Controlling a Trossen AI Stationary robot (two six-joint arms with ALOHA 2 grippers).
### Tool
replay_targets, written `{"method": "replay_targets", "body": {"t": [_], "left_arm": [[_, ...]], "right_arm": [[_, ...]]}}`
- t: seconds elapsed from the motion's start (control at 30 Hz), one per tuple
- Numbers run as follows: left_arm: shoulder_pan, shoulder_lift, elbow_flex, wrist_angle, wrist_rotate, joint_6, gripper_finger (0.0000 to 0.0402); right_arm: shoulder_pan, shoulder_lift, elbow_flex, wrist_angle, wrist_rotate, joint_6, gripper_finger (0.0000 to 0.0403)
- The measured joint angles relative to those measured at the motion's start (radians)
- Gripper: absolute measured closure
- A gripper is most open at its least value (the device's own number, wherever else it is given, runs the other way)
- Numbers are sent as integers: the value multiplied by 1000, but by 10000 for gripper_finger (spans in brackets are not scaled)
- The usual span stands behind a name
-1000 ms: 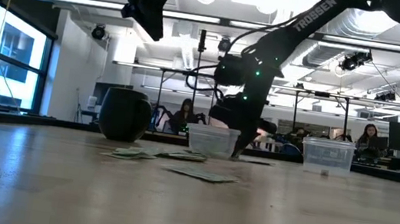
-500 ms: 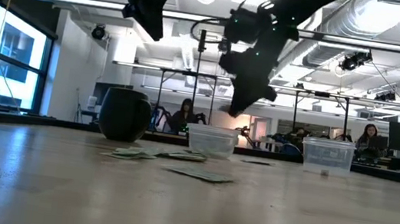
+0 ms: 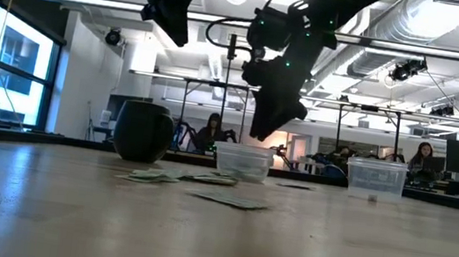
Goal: Pick and place items into bin
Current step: Put the light green stevia packet into the left transparent bin
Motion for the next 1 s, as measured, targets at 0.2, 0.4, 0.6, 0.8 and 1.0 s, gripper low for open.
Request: {"method": "replay_targets", "body": {"t": [0.2,0.4,0.6,0.8,1.0], "left_arm": [[0,0,0,-3,0,0,275],[0,0,0,-5,0,-1,275],[0,0,0,-3,0,-1,275],[0,0,-5,5,0,15,275],[0,0,-69,13,5,16,275]], "right_arm": [[28,-19,0,-113,128,-134,198],[60,-66,-32,-149,154,-338,175],[126,-84,-79,-178,6,-350,236],[137,-132,-280,-86,142,-334,340],[100,-224,-383,50,126,-461,354]]}}
